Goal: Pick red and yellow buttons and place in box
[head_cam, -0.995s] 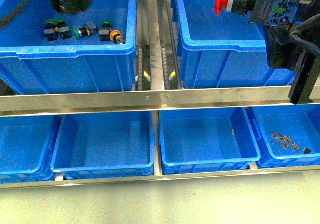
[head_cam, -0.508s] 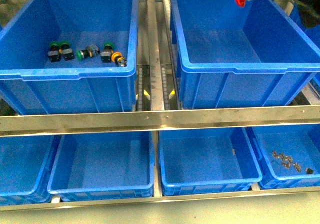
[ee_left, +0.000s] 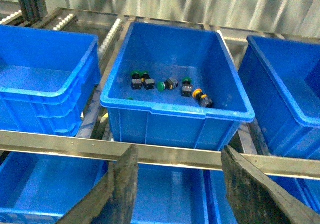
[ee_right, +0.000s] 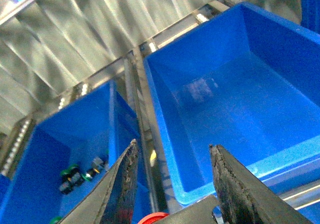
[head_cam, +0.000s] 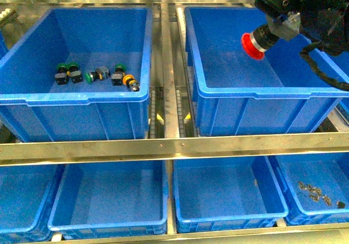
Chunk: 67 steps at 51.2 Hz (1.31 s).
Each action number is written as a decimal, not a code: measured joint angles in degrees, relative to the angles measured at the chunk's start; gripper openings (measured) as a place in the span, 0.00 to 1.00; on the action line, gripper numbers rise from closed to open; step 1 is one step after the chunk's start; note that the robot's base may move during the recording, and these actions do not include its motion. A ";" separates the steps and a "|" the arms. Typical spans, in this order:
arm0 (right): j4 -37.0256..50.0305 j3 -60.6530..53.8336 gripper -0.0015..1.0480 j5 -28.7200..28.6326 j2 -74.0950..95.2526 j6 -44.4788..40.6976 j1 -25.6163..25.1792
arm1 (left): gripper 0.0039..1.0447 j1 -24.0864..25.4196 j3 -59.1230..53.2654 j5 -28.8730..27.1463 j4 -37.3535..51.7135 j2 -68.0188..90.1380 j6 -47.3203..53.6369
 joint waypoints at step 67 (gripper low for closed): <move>-1.16 -1.22 0.37 -0.61 0.70 -2.49 -0.04 | 0.94 -0.17 -4.76 -0.11 0.96 -4.33 3.89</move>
